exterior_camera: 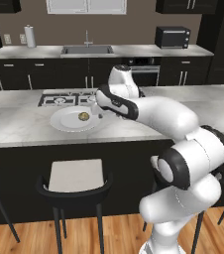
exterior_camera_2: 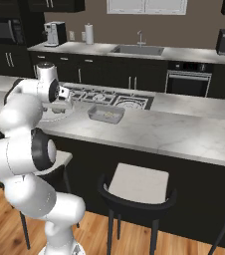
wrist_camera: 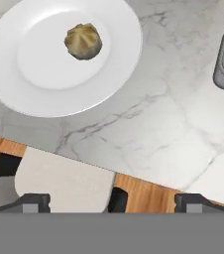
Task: Place two dumplings into each of the tupperware containers and then place the containers in the fridge.
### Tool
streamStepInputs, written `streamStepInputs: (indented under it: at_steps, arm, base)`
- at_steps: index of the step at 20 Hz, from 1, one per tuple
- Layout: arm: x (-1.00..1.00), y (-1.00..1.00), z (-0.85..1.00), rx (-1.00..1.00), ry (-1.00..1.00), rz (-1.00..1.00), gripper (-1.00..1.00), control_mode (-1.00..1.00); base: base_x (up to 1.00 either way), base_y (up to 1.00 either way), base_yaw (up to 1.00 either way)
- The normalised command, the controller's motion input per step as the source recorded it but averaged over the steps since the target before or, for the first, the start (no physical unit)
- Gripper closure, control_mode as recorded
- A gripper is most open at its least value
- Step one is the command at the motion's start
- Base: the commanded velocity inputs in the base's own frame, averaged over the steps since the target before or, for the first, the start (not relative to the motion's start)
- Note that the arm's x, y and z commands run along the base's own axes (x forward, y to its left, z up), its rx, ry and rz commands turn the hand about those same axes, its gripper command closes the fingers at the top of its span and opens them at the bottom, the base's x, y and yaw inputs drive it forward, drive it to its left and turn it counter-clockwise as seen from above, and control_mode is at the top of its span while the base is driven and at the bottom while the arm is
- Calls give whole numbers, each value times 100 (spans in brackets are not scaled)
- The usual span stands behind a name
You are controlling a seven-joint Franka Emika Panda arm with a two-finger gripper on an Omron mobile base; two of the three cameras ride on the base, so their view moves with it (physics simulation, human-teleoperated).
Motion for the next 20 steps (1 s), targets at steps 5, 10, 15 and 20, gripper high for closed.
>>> streamStepInputs:
  at_steps: [5, 10, 15, 20]
  arm:
    - [27, 61, -2, -2, 1, -8, -100, -100]
    - [22, 16, -25, -1, 0, 0, -100, -100]
    - [24, 0, -29, 0, 0, 0, -100, -100]
    - [28, 0, -18, 0, 0, 0, -100, -100]
  base:
    - [0, 0, 0]
    - [0, 0, 0]
    - [0, 0, 0]
    - [0, 0, 0]
